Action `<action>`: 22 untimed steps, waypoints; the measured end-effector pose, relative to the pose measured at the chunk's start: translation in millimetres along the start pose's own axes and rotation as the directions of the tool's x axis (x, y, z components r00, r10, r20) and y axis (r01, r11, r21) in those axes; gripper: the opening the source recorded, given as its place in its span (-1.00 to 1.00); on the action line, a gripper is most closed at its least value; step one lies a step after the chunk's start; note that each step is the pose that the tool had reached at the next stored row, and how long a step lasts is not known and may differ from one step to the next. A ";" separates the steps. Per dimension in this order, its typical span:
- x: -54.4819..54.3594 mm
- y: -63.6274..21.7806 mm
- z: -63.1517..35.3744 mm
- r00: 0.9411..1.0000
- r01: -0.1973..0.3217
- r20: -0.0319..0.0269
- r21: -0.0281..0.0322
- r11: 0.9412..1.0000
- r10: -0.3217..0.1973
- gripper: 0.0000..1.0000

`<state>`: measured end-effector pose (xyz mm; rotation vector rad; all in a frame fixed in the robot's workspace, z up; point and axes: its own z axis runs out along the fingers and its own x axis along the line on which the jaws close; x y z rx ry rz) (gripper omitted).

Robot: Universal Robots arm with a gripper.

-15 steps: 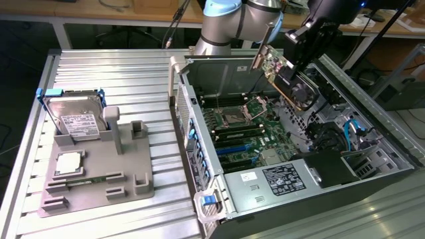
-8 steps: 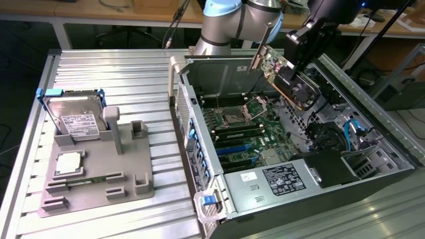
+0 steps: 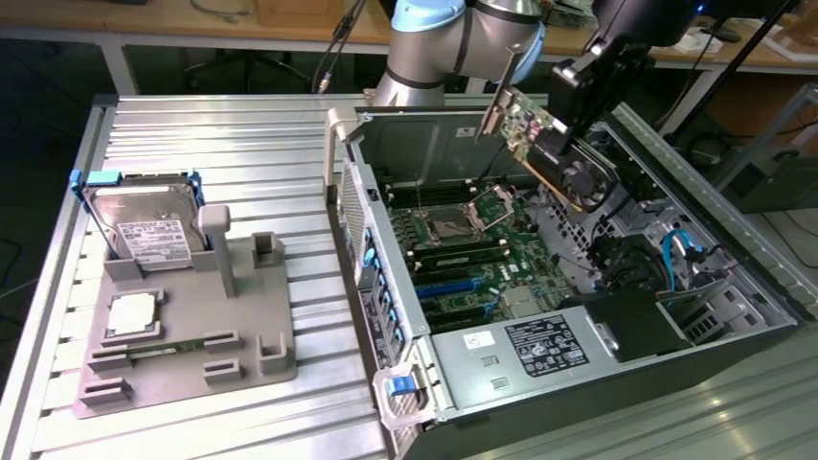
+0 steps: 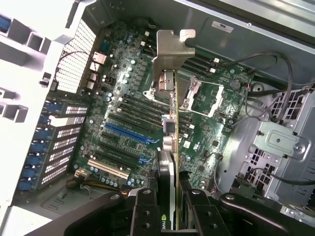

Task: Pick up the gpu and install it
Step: 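Insert the gpu into the slot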

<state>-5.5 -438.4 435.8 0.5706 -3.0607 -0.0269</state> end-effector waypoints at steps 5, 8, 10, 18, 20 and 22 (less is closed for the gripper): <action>0.0 0.0 0.0 1.000 0.017 0.000 0.000 1.000 -0.017 -0.47; 0.0 0.0 0.0 1.000 0.026 -0.001 0.001 1.000 -0.026 -0.47; 0.0 0.0 0.0 0.999 0.032 -0.001 0.001 0.999 -0.032 -0.47; 0.0 0.0 0.0 0.998 0.059 -0.001 0.001 0.998 -0.059 -0.47; 0.0 0.0 0.0 0.998 0.066 -0.001 0.002 0.998 -0.066 -0.47; 0.0 0.0 0.0 0.997 0.073 -0.002 0.002 0.997 -0.073 -0.47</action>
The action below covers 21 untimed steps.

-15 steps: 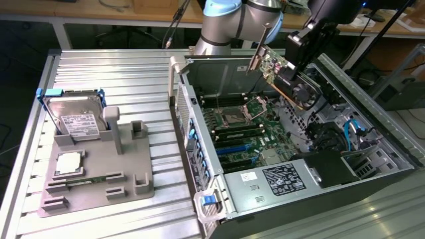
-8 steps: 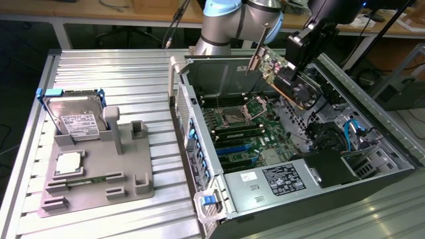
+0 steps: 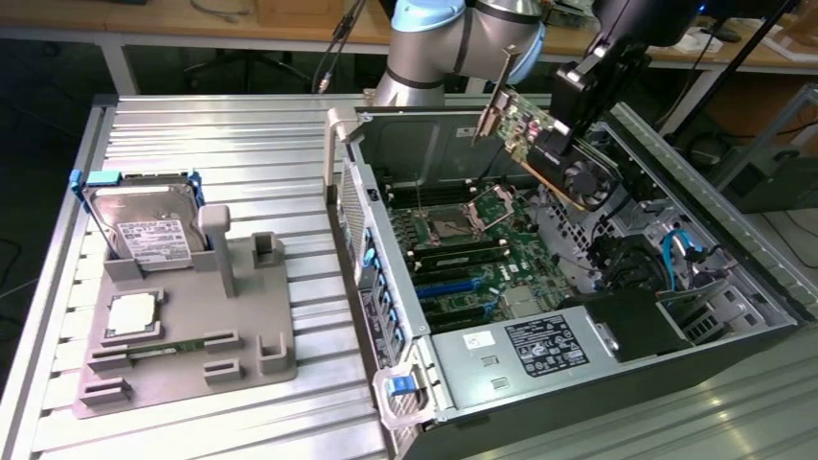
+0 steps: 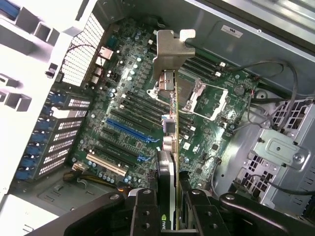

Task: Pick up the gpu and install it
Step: 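Insert the gpu into the slot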

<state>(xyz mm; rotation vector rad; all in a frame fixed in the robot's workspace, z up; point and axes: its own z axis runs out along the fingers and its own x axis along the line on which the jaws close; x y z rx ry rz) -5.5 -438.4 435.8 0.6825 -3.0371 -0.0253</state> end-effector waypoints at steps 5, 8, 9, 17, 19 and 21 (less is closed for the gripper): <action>0.0 0.0 0.0 0.998 0.064 -0.001 0.002 0.998 -0.064 -0.47; 0.0 0.0 0.0 0.993 0.116 -0.003 0.003 0.993 -0.116 -0.47; 0.0 0.0 0.0 0.991 0.133 -0.003 0.003 0.991 -0.133 -0.47; 0.0 0.0 0.0 0.976 0.218 -0.005 0.005 0.976 -0.218 -0.47; 0.0 0.0 0.0 0.973 0.229 -0.006 0.005 0.973 -0.229 -0.47; 0.0 0.0 0.0 0.971 0.240 -0.006 0.005 0.971 -0.240 -0.47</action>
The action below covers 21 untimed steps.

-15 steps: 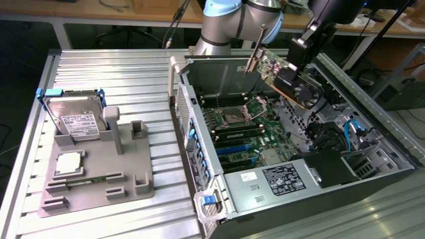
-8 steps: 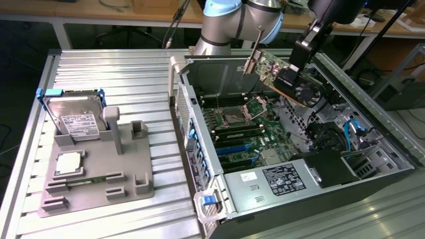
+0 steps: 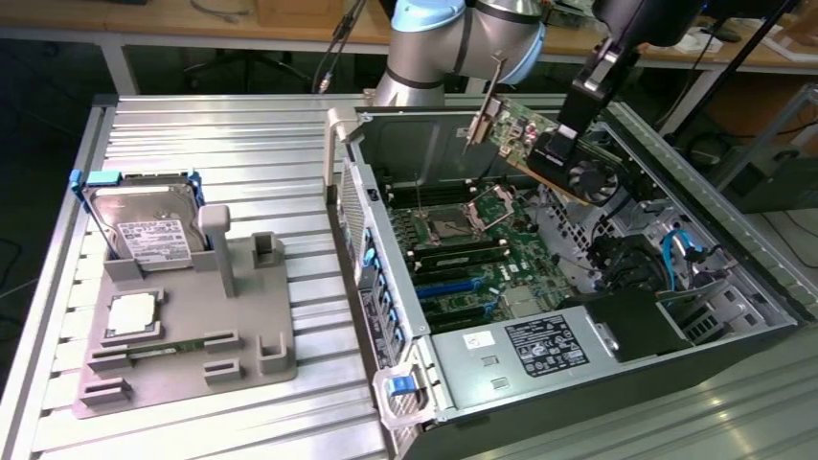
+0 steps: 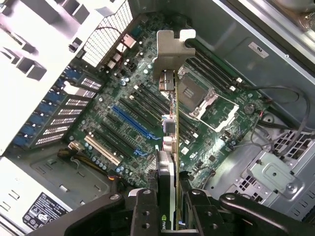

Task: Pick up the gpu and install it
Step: 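Insert the gpu into the slot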

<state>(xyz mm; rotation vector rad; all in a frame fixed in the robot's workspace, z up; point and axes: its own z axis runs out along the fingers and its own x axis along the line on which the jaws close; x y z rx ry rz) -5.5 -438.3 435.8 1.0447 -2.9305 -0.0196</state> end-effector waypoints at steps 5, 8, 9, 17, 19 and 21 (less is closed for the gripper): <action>0.0 0.0 0.0 0.999 0.032 -0.001 0.001 0.999 -0.032 -0.47; 0.0 0.0 0.0 0.999 0.049 -0.001 0.001 0.999 -0.049 -0.47; 0.0 0.0 0.0 0.998 0.056 -0.001 0.001 0.998 -0.056 -0.47; 0.0 0.0 0.0 0.994 0.107 -0.002 0.002 0.994 -0.107 -0.47; 0.0 0.0 -0.1 0.994 0.110 -0.002 0.002 0.994 -0.110 -0.47; 0.0 0.0 -0.2 0.994 0.110 -0.003 0.003 0.994 -0.110 -0.47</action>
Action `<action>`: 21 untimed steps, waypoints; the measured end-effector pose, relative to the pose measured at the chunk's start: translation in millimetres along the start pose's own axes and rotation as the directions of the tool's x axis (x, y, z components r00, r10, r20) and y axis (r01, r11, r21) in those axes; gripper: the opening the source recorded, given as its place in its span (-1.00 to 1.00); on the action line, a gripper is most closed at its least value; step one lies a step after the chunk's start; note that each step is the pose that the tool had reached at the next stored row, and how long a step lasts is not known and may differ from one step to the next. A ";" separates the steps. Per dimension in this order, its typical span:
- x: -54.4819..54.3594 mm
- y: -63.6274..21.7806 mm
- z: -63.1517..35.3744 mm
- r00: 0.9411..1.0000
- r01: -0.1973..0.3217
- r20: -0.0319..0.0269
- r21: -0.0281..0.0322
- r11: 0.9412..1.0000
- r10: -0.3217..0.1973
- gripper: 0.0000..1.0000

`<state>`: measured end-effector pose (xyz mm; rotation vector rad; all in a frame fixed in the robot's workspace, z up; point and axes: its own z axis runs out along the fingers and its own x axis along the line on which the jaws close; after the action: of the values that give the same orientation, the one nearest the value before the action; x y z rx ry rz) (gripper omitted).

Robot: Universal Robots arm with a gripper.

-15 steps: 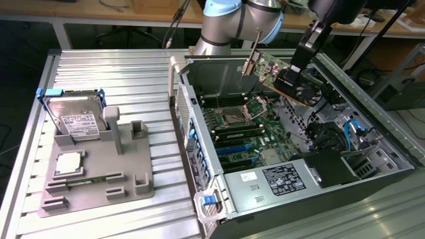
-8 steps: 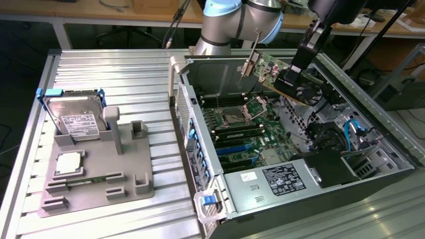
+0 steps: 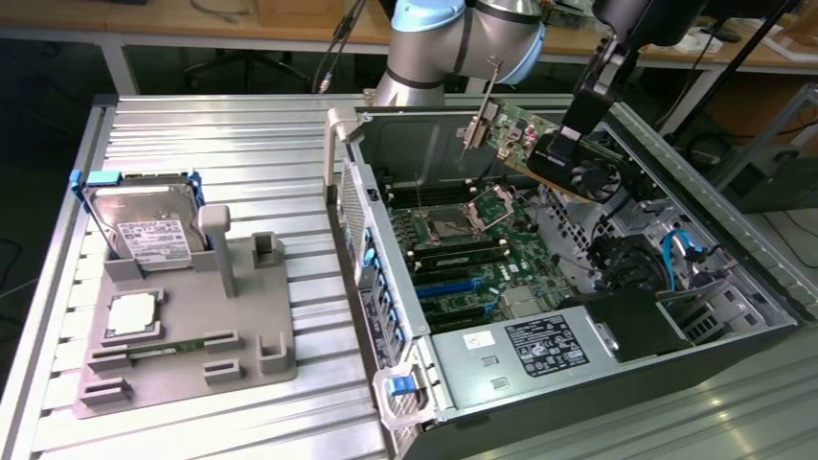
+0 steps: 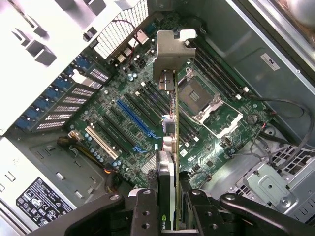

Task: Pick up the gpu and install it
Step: 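Insert the gpu into the slot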

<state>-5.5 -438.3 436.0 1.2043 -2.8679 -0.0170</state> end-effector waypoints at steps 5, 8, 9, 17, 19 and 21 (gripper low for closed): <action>0.0 0.0 0.0 1.000 0.000 0.000 0.000 1.000 0.000 -0.47; 0.0 0.0 0.0 1.000 0.000 0.000 0.000 1.000 0.000 -0.47; 0.0 0.0 0.0 1.000 0.000 0.000 0.000 1.000 0.000 -0.47; 0.0 0.0 0.0 1.000 0.000 0.000 0.000 1.000 0.000 -0.47; 0.0 0.0 0.0 1.000 0.000 0.000 0.000 1.000 0.000 -0.47; 0.0 0.0 0.0 1.000 0.000 0.000 0.000 1.000 0.000 -0.47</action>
<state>-5.5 -438.3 436.0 1.2043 -2.8679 -0.0170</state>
